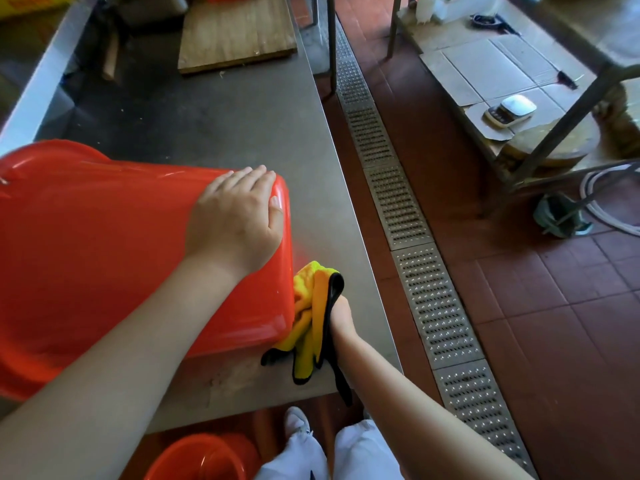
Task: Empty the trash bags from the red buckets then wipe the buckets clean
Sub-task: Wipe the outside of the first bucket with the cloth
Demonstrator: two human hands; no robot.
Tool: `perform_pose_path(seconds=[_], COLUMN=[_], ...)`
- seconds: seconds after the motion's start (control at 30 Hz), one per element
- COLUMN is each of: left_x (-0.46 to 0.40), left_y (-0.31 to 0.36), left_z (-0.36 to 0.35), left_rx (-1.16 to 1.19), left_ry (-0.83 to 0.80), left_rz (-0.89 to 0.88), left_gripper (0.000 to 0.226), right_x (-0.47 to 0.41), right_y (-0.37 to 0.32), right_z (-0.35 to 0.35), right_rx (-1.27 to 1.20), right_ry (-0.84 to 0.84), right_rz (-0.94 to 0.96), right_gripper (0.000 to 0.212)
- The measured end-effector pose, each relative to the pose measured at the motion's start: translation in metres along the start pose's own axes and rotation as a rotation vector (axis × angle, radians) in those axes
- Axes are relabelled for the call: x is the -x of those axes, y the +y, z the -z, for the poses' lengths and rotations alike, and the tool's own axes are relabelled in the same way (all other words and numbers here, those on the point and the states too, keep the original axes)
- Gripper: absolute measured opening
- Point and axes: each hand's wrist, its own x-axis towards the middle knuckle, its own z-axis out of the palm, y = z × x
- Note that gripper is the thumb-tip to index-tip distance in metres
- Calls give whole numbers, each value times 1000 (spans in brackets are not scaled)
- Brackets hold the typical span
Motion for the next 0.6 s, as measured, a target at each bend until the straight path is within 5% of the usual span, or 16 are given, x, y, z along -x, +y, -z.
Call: perform_pose_path(seconds=[0.37, 0.6], left_x=[-4, -5], left_y=[0, 1], left_z=[3, 6], left_rx=[6, 23], left_ry=[-65, -96], left_rz=[13, 24], left_gripper=[60, 64], right_x=[37, 54], right_y=[-17, -31], right_z=[5, 6], right_rx=[9, 3], right_ry=[-73, -92], right_rz=[96, 199], right_gripper=[44, 30])
